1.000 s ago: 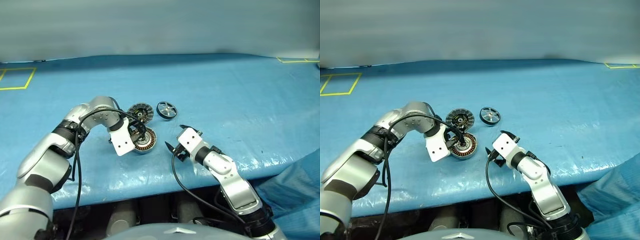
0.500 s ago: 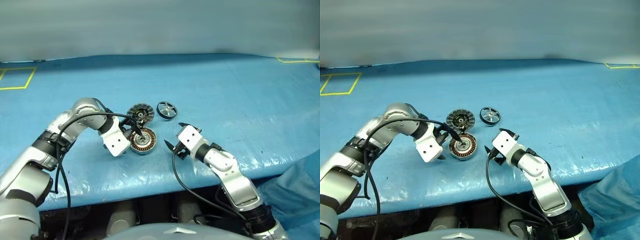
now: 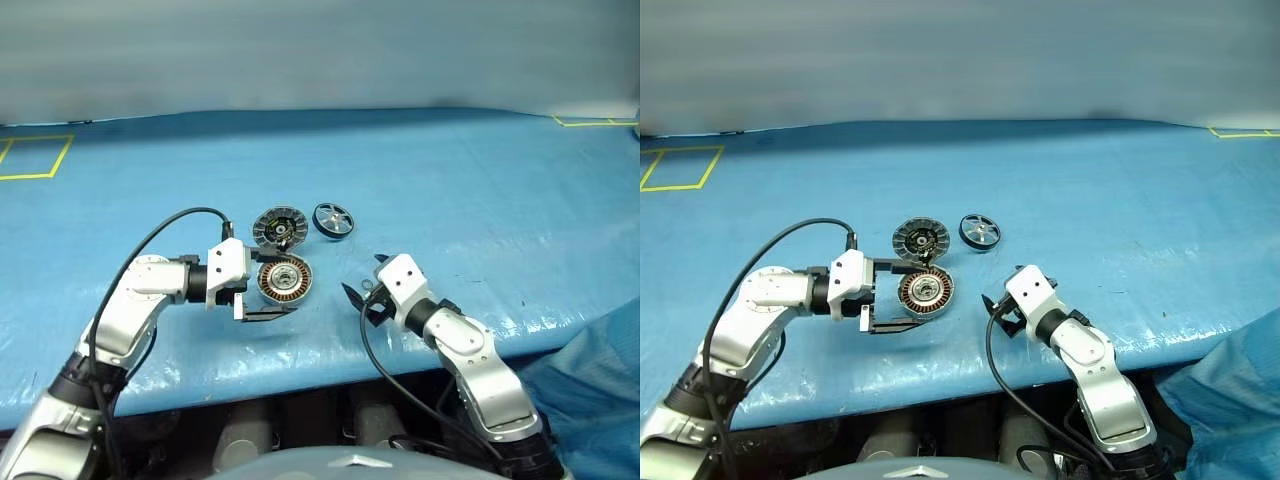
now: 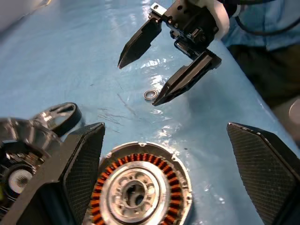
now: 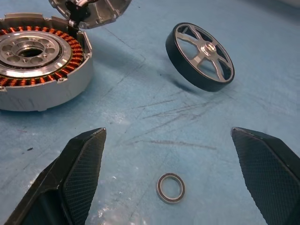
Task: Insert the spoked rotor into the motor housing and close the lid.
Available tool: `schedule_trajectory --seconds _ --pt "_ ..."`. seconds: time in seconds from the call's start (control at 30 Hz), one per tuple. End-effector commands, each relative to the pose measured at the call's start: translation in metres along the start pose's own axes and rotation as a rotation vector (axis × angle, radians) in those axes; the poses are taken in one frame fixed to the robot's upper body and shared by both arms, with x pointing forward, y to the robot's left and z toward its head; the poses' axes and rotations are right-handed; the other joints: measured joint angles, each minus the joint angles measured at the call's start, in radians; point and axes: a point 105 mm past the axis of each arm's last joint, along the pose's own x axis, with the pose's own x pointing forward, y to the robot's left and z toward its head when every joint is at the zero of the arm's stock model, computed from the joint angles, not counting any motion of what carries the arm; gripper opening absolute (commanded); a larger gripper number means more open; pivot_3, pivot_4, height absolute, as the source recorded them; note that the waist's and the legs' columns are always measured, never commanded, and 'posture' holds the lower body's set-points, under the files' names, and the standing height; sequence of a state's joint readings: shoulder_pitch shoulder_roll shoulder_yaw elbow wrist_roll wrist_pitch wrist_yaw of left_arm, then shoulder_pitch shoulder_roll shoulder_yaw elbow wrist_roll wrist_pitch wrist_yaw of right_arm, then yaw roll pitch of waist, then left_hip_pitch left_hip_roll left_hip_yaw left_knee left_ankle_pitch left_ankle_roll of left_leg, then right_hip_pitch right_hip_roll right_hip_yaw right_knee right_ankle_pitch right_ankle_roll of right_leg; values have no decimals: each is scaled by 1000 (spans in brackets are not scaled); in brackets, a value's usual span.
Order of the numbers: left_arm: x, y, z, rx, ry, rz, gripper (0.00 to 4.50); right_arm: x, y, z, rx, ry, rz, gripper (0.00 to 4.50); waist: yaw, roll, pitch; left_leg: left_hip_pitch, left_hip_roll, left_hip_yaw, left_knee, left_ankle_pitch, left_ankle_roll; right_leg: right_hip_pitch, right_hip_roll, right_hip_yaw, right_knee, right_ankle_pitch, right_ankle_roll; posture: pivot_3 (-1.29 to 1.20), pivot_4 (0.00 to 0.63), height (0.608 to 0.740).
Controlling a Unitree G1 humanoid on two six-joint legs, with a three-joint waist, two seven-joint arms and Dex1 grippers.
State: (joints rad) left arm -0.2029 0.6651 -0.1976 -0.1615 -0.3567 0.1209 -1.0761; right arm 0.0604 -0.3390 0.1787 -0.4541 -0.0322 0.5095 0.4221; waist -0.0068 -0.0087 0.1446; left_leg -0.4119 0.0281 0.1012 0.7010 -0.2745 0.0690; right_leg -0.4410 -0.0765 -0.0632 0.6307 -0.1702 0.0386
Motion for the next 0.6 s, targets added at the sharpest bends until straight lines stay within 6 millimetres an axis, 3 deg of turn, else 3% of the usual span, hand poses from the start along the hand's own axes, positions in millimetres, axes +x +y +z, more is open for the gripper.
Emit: schedule_trajectory --seconds 0.03,0.27,0.6 --pt "-5 5 4 -19 -96 150 4421 -4 -11 9 37 -16 -95 4500 -1 0 0 0 0 0 0 0 0 0 0 0 0 0 0 0 150 740" --pt "-1 -5 -20 -113 -154 290 4421 2 -3 0 151 57 -147 4500 0 1 -1 0 0 -1 -1 0 0 -2 0 -1 3 -1 -2 0 150 740" --pt "-10 -1 -15 -76 -242 358 4421 7 8 -24 244 169 -161 4500 -4 1 -1 0 0 -2 -2 -1 2 -3 -1 -2 2 -1 -3 0 150 740"
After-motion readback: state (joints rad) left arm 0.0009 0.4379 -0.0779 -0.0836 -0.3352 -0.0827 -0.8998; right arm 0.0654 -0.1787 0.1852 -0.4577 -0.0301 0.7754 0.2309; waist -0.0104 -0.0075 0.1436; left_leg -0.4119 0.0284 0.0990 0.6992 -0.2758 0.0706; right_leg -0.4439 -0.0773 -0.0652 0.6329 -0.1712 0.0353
